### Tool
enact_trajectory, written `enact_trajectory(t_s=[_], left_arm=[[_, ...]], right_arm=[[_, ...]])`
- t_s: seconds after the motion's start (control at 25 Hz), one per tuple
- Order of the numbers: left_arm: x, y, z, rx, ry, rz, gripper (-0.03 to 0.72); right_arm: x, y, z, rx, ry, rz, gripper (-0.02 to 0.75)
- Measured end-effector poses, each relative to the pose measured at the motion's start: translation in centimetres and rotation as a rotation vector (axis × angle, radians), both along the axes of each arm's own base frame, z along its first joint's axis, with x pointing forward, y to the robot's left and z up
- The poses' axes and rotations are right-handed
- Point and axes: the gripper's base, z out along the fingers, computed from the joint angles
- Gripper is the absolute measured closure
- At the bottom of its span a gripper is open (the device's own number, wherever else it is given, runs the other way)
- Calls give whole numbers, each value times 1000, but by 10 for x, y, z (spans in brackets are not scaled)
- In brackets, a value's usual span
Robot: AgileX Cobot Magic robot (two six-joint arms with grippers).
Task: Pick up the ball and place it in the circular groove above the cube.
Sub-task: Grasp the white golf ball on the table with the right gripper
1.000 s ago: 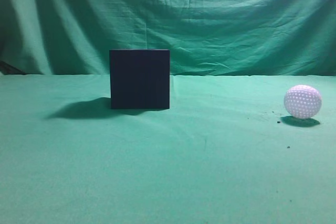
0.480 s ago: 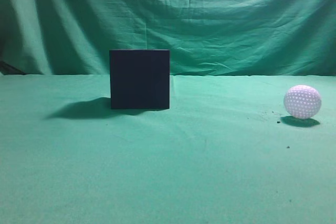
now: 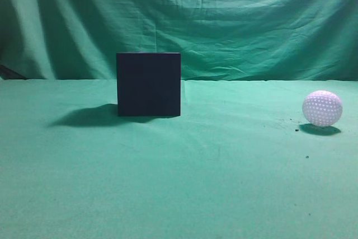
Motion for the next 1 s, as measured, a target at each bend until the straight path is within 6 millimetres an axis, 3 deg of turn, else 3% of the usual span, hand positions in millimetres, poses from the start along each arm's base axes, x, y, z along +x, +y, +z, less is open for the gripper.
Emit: enact_trajectory(t_s=[0.16,0.4,0.76,1.0], left_arm=[[0,0,0,0,0,0,688],[0,0,0,0,0,0,688],[0,0,0,0,0,0,688],[0,0,0,0,0,0,688]], right_arm=[[24,28,-10,-81,135,178,738],[62,61,-34,-193,275,267,738],[117,85,-76,-228,384,250,210],[139,91,-101,-283,423,262,201]])
